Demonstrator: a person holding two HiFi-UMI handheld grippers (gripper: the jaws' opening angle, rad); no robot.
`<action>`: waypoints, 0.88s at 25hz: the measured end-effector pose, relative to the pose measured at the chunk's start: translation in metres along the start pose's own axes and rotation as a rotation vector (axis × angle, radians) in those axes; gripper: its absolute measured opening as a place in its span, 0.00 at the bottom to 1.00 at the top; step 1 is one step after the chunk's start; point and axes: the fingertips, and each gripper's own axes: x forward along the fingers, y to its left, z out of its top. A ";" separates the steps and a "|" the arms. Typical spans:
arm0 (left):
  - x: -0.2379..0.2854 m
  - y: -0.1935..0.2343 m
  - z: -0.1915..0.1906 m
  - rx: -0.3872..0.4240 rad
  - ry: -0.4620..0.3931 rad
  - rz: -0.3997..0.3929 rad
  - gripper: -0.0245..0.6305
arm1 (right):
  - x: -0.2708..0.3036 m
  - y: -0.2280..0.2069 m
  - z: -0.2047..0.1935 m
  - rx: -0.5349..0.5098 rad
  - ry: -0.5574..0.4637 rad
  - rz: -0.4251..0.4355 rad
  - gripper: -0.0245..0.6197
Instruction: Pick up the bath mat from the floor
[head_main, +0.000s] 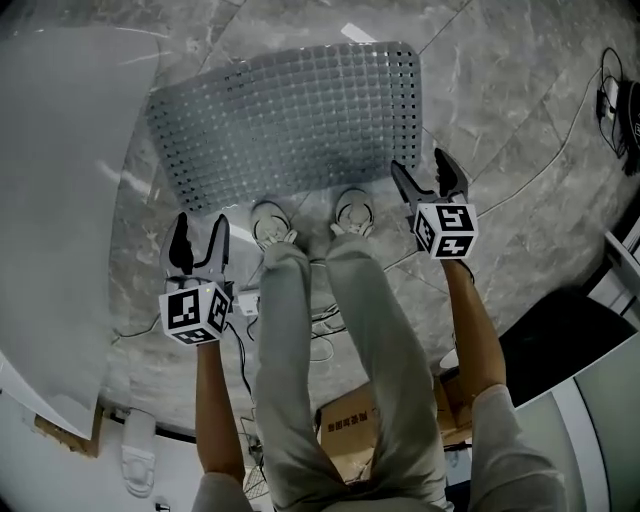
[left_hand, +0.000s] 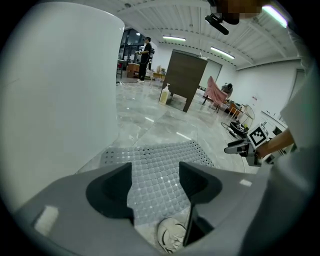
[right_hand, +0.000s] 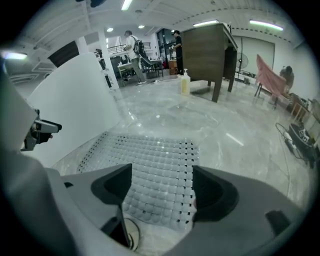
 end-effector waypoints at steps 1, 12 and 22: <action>0.005 0.001 -0.002 0.001 -0.001 0.000 0.47 | 0.009 -0.003 -0.005 0.000 0.010 -0.004 0.57; 0.059 0.019 -0.021 0.007 -0.016 -0.010 0.47 | 0.103 -0.046 -0.057 0.051 0.107 -0.026 0.61; 0.102 0.028 -0.037 0.024 -0.016 -0.024 0.47 | 0.153 -0.074 -0.107 0.079 0.226 -0.025 0.66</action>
